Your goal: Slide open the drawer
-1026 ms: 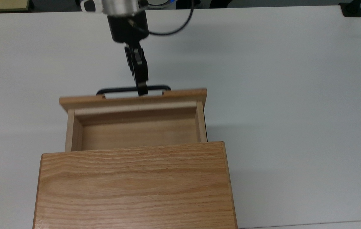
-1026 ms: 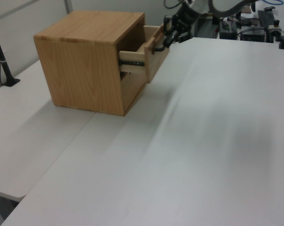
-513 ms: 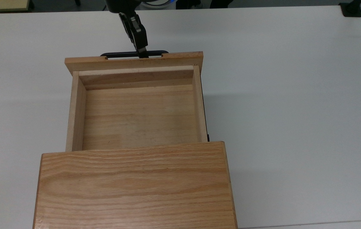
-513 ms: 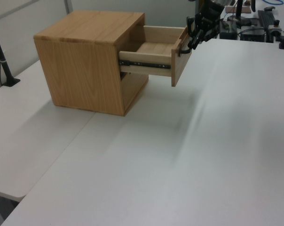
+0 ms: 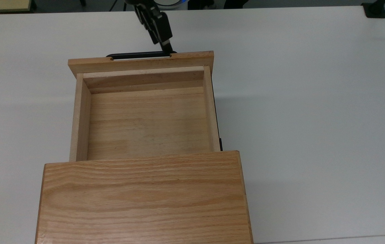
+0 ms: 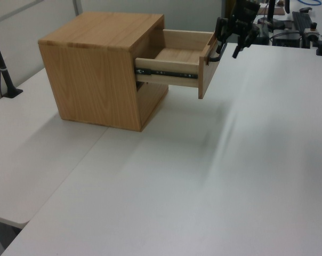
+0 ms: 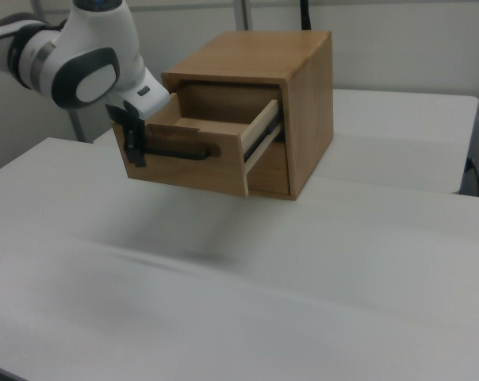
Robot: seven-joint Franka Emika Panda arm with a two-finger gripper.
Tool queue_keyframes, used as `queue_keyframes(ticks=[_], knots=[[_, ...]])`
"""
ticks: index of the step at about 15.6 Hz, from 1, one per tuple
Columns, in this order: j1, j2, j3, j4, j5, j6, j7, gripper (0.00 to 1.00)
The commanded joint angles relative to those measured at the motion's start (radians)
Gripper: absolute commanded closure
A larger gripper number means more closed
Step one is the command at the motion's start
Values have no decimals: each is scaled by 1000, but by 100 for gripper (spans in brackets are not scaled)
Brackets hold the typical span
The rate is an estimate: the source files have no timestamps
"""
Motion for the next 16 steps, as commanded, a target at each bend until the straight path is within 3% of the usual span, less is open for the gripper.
queue_keyframes(ticks=[1,3,6,11,16], knots=[[-4,-34,-5,66,3,-190,-187,0],[-1,-34,6,138,-74,-339,-401,0],[1,-31,44,218,-268,-531,-669,0],[2,-21,53,254,-407,-560,-676,0],[-2,13,60,277,-412,-557,-674,0]])
